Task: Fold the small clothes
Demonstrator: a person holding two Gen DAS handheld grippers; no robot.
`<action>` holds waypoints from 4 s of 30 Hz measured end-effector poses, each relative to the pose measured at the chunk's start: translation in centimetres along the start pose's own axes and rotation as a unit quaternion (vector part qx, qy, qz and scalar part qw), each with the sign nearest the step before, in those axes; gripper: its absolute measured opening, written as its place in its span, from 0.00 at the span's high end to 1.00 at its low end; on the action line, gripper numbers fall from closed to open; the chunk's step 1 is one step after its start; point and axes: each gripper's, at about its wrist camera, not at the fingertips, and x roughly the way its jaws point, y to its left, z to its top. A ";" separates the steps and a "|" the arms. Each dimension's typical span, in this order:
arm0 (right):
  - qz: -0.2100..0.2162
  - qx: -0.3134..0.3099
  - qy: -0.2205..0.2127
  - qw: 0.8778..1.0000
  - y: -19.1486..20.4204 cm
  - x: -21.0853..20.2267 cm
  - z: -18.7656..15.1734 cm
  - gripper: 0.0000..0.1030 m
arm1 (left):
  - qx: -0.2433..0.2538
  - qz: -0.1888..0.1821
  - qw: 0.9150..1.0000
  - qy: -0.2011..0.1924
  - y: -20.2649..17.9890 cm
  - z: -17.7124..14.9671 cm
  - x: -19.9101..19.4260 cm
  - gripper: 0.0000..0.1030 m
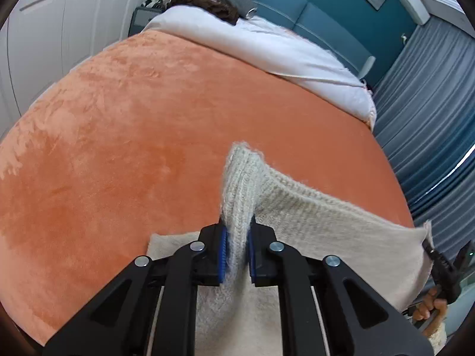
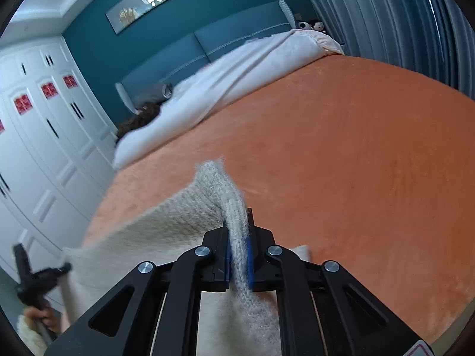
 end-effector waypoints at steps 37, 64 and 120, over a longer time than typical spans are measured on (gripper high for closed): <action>0.064 -0.115 0.210 0.969 8.6 2.4 -15.1 0.99 | 0.071 0.065 0.988 0.118 -6.3 -13.2 4.4 0.77; 0.007 -0.027 0.205 0.978 -0.5 4.4 -10.0 1.00 | 0.110 0.084 0.984 0.111 -4.1 -10.0 5.7 0.72; 0.021 -0.103 0.202 0.974 8.0 0.4 -17.6 0.91 | 0.140 0.140 0.971 0.131 -10.9 -16.1 3.3 0.59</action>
